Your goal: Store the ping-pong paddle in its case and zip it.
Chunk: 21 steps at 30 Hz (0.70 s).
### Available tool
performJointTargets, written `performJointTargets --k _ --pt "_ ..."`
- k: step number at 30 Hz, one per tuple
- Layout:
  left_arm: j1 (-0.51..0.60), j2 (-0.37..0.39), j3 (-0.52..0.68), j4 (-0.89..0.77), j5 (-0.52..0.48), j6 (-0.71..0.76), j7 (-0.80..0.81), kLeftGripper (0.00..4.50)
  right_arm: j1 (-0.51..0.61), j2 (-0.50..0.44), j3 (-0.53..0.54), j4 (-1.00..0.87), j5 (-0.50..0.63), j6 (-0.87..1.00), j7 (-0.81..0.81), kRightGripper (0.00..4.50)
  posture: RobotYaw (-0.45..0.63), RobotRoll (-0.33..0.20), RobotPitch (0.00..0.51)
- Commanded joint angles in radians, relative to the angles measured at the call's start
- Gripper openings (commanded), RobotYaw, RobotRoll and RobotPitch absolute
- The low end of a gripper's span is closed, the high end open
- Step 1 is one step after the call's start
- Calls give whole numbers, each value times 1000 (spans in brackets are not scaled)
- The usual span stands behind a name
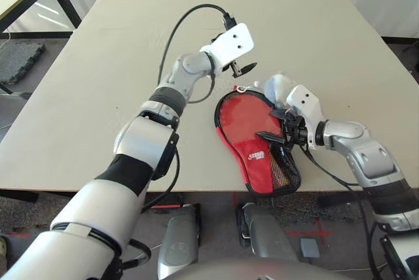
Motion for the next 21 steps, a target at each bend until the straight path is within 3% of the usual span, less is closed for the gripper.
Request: performJointTargets --k 1,6,10,15,21 --pt "19 26 -1 -28 -14 -5 -74 4480 38 16 89 77 -27 32 14 4500 82 0 146" --pt "116 59 7 -132 -93 64 -332 4480 33 20 89 87 -30 25 16 4500 87 0 144" --pt "271 79 -52 -397 -162 251 -582 4480 30 22 89 91 -33 22 19 4500 86 0 144" --pt "383 101 -106 -620 -186 455 -681 4480 33 17 86 90 -35 19 23 4500 83 0 145" --pt "441 105 -165 -716 -167 530 -680 4480 31 5 70 80 -29 25 25 4500 74 0 146"
